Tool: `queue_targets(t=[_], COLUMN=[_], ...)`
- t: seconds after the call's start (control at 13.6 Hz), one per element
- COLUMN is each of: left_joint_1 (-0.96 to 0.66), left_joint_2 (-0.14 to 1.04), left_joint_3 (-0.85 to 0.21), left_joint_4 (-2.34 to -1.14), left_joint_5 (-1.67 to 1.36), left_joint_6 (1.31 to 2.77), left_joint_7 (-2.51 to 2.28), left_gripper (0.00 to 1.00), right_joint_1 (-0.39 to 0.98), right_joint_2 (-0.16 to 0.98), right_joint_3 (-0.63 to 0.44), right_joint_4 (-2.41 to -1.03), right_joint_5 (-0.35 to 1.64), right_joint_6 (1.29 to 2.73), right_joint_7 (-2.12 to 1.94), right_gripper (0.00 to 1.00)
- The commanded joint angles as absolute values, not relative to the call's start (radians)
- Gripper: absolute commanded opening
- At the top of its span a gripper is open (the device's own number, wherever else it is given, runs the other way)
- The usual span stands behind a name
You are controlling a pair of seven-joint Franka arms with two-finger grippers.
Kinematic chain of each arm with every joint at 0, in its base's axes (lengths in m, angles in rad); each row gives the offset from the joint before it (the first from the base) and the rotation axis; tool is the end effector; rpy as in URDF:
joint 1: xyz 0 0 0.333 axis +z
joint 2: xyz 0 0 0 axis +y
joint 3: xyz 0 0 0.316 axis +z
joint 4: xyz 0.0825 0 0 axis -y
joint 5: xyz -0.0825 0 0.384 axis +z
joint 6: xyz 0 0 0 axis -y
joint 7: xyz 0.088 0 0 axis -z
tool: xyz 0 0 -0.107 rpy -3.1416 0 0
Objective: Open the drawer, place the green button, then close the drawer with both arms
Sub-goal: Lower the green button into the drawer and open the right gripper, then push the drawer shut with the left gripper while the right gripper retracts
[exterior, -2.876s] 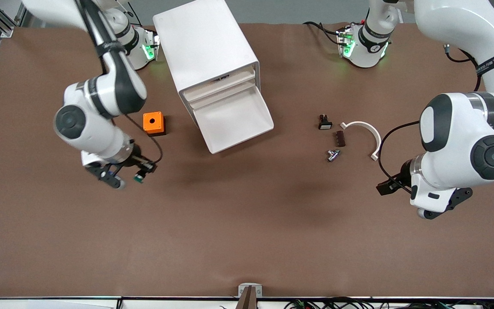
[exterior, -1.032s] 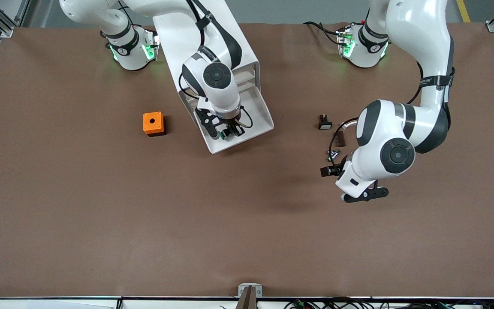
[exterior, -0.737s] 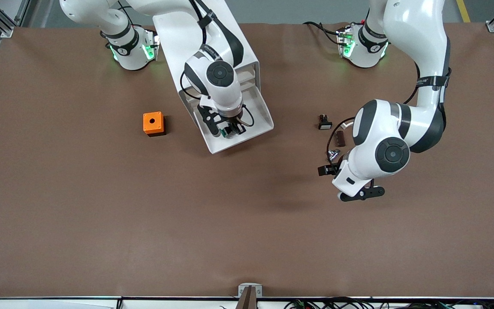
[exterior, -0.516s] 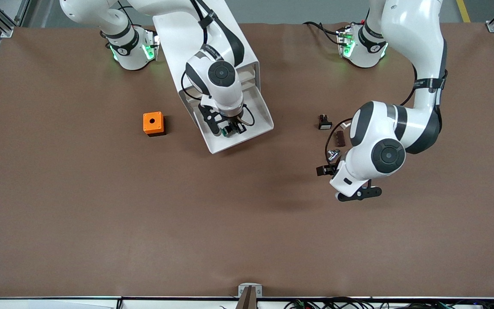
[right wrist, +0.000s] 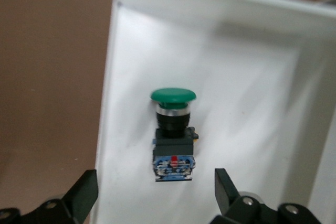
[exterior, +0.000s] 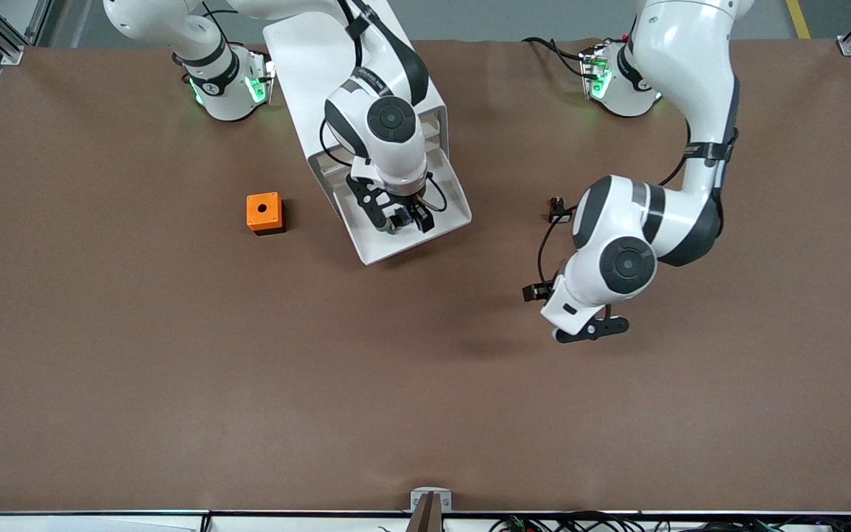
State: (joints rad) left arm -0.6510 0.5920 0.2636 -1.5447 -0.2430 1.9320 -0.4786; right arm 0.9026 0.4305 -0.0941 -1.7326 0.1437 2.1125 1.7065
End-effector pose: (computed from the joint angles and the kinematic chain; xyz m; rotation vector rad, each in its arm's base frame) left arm 0.6122 -0.2945 0.3009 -3.1032 -0.2621 0.3012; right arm 0.4430 0.4815 0.3297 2.7604 -1.4503 -0.1444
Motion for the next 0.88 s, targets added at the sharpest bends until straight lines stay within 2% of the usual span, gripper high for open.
queue_targets(t=[0.0,0.22,0.52,0.81], left_joint_1=[-0.682,-0.738,-0.837,-0.864], left_joint_2=[0.629,0.666,0.718,0.723], left_joint_3=[0.262,0.25,0.247,0.16], left_joint_4=[-1.54,-1.539,-1.503,-1.503], left_joint_5=[-0.291,-0.353,-0.359,-0.422], left_joint_6=[1.985,2.04,2.06,2.12], left_joint_7=[-0.532,-0.592,-0.725,-0.811], left_gripper=[1.0,1.0,1.0,1.0], right_joint_1=[0.774,0.617,0.367,0.154], right_joint_2=[0.42,0.417,0.394,0.371], right_joint_3=[-0.089,-0.091,-0.092,-0.092], right_joint_4=[-1.554,-1.453,-1.433,-1.362], right_joint_5=[0.156,0.155,0.15,0.101], right_joint_6=[1.917,1.78,1.721,1.597], right_joint_7=[1.471,1.104,0.708,0.339], right_gripper=[1.0,1.0,1.0,1.0])
